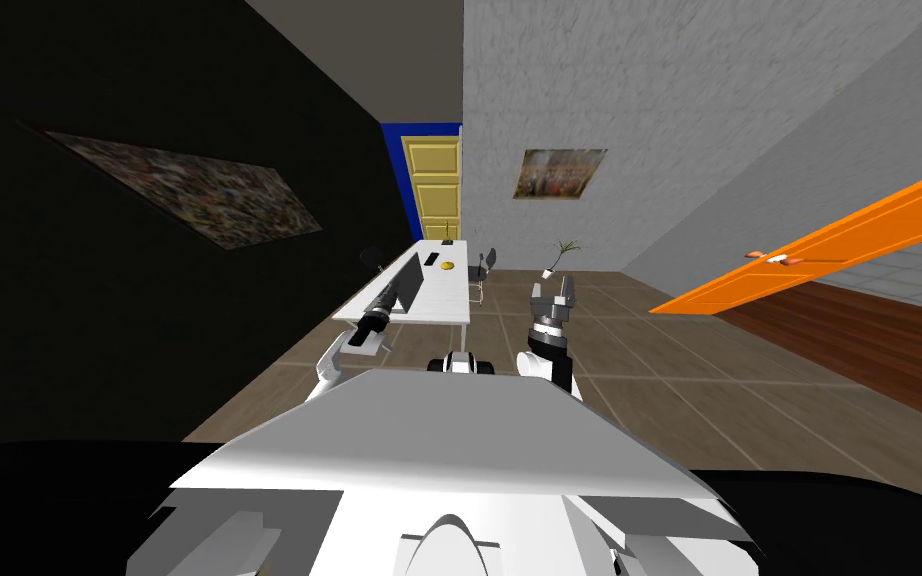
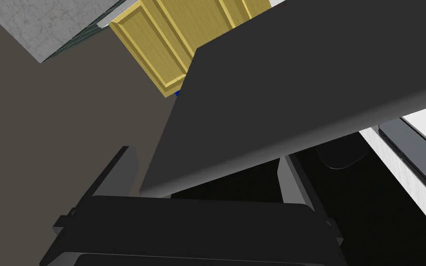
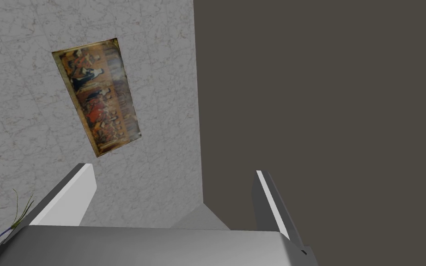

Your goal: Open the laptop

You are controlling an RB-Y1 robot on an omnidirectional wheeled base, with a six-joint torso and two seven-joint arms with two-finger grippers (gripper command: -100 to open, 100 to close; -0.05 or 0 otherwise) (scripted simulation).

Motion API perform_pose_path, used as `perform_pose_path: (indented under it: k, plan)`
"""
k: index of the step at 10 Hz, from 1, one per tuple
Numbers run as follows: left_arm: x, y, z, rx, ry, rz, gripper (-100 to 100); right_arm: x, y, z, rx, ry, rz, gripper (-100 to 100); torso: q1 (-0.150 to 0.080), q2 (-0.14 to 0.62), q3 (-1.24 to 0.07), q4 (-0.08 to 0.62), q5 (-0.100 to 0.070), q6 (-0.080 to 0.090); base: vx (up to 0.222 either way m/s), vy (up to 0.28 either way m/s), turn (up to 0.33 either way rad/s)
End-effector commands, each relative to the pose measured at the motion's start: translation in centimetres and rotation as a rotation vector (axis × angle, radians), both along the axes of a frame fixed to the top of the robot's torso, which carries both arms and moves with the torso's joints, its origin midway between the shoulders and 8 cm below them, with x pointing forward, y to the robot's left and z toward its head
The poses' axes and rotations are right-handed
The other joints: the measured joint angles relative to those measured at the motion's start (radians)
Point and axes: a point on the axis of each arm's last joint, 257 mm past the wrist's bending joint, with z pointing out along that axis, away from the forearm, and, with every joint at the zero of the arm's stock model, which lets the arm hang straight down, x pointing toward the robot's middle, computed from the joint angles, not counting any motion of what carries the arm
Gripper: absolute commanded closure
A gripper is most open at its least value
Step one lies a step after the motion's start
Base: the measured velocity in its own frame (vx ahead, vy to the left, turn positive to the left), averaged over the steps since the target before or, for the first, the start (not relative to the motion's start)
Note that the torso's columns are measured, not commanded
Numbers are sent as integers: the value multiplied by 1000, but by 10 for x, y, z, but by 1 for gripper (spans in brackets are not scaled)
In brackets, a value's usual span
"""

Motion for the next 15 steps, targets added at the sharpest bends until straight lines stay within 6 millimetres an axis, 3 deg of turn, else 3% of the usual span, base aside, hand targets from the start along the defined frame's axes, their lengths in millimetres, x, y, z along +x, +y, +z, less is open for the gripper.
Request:
perform_pose_path:
  k: [1,3,4,5,7,8,10,12,13,14,15]
  plan:
    - [8,6,-3,-23,-10,-48,-100,0,0,0,0,0,0,0,-4,0,0,0,0,5,-49,-109,-103]
    - [6,21,-29,-20,41,-21,-100,0,0,0,0,0,0,0,-1,-2,-1,0,-1,0,-2,-39,-9]
    - [14,20,-18,-43,8,-61,-100,0,0,0,0,0,0,0,5,-2,-1,0,1,-2,-27,-92,-147]
    - [13,31,-23,-33,19,-59,-100,0,0,0,0,0,0,0,1,-1,0,0,2,3,-36,-100,-63]
    - [9,49,-50,-35,73,-23,-100,0,0,0,0,0,0,0,2,-3,-1,-3,4,2,-6,-27,-13]
    - [16,53,-37,-52,36,-57,-100,0,0,0,0,0,0,0,5,-3,-2,-2,3,0,-40,-94,-100]
    - [11,76,-56,-46,76,-26,-100,0,0,0,0,0,0,0,-3,-3,-1,-2,3,5,-21,-67,-74]
    - [8,85,-68,-46,101,-7,-100,0,0,0,0,0,0,0,4,-5,-3,-4,4,1,6,-8,-8]
    - [16,92,-49,-61,62,-32,-100,0,0,0,0,0,0,0,5,-4,-2,-3,3,0,-31,-93,-132]
    - [14,103,-49,-54,63,-27,-100,0,0,0,0,0,0,0,-1,-2,-1,-1,2,2,-36,-94,-106]
    - [10,113,-61,-54,84,-6,-100,0,0,0,0,0,0,0,-2,-1,0,0,1,3,-9,-56,-33]
